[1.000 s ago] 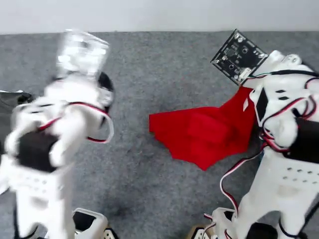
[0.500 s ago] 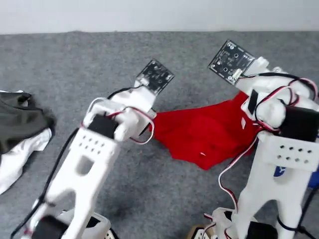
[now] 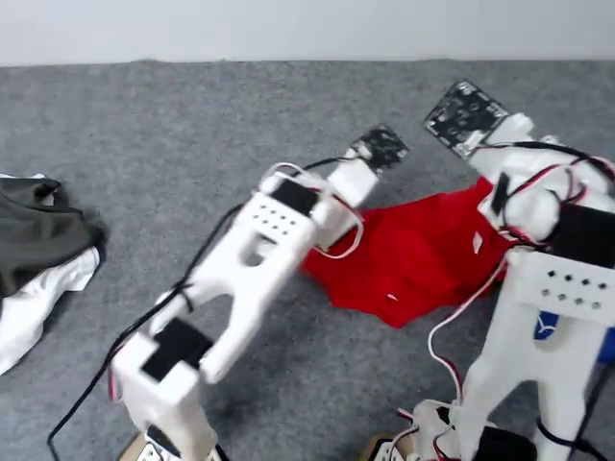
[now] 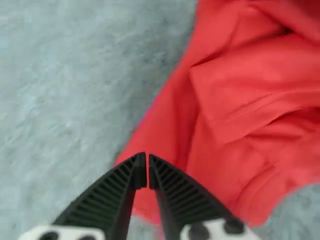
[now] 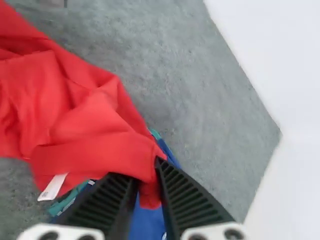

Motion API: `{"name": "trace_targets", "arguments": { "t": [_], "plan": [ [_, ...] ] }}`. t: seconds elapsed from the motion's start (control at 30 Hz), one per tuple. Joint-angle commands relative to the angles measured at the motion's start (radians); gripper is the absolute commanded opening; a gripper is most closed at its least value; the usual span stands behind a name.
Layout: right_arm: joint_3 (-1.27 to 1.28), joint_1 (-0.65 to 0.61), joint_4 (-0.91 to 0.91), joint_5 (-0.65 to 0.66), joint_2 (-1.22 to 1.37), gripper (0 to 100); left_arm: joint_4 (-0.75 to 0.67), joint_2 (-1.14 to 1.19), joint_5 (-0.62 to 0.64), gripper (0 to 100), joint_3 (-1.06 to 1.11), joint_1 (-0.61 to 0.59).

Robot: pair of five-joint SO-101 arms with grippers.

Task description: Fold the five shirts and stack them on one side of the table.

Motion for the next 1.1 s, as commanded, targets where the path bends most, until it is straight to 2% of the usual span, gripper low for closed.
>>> {"name": "trace_targets", "arguments": {
  "t": [0.0,0.23,0.53,0.87,1.07],
  "plan": [
    [-0.008,0.031,-0.022,-0.009,-0.038,1.1,0.005,0.092,-0.011,2,-0.147,0.021],
    [-0.008,0.031,-0.021,-0.009,-0.035,1.1,0.028,0.249,-0.006,10,-0.315,0.044],
    [-0.008,0.033,-0.016,-0.009,-0.035,1.1,0.290,0.315,-0.008,16,-0.487,0.104],
    [-0.008,0.033,-0.001,-0.009,-0.039,1.1,0.338,0.497,-0.006,18,-0.691,0.112],
    [-0.008,0.033,0.001,-0.009,-0.039,1.1,0.440,0.640,-0.006,18,-0.911,0.106]
  ]
}}
